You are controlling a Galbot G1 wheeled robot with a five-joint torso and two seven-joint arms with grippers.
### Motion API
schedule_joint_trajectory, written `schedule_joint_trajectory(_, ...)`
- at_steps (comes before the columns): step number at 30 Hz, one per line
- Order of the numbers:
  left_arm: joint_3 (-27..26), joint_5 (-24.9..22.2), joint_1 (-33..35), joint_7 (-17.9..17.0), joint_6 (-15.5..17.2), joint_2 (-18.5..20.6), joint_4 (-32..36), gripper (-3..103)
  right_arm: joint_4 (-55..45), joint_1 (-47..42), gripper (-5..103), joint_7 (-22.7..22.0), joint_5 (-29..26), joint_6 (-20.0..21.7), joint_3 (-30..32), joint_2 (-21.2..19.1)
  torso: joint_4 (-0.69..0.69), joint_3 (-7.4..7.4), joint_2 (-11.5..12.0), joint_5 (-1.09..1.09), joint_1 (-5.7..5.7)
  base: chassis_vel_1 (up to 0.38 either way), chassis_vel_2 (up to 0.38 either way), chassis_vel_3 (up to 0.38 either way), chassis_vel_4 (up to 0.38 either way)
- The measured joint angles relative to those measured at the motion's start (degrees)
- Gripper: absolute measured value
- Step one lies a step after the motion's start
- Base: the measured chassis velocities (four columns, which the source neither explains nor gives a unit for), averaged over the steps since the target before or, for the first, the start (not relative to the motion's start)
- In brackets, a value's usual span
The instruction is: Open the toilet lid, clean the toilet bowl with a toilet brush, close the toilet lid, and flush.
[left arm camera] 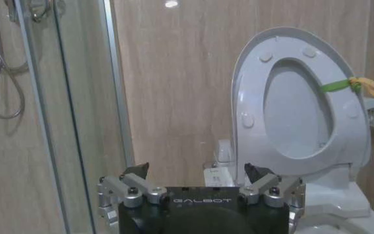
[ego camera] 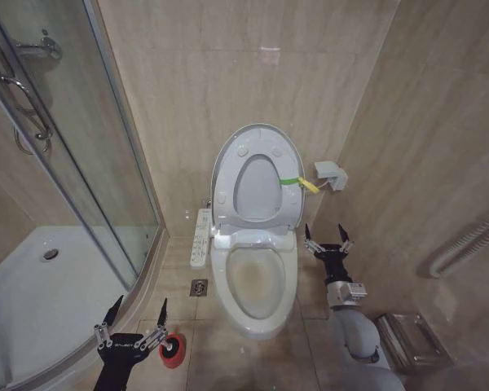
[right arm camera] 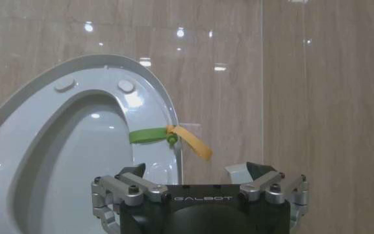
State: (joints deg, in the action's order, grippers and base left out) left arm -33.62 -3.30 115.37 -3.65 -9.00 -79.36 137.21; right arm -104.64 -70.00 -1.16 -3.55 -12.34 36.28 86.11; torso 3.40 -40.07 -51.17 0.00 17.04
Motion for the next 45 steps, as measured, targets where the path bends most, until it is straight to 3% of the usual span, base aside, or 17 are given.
schedule_joint_trajectory(7,0.0,0.0,0.0,0.0,0.0,0.0,0.0,99,-0.5,-0.5,100,-1.1,0.6,-1.2,1.8,-0.6,0.02,0.0,0.0,0.0,0.02,-0.066,0.06,0.07,-0.058)
schedule_joint_trajectory(15,0.0,0.0,0.0,0.0,0.0,0.0,0.0,99,-0.6,1.0,100,-1.3,0.0,0.7,1.6,-1.8,0.01,0.02,0.0,0.0,-0.03,0.0,0.0,0.0,0.0)
schedule_joint_trajectory(36,0.0,0.0,0.0,0.0,0.0,0.0,0.0,99,2.3,3.2,100,-1.7,-0.3,0.4,1.8,-3.4,0.0,0.0,0.0,0.0,0.01,-0.079,0.079,0.076,-0.079)
schedule_joint_trajectory(45,0.0,0.0,0.0,0.0,0.0,0.0,0.0,99,0.1,2.6,100,-2.4,2.5,0.1,7.6,-5.1,0.03,0.0,0.0,0.0,0.01,-0.098,0.079,0.08,-0.086)
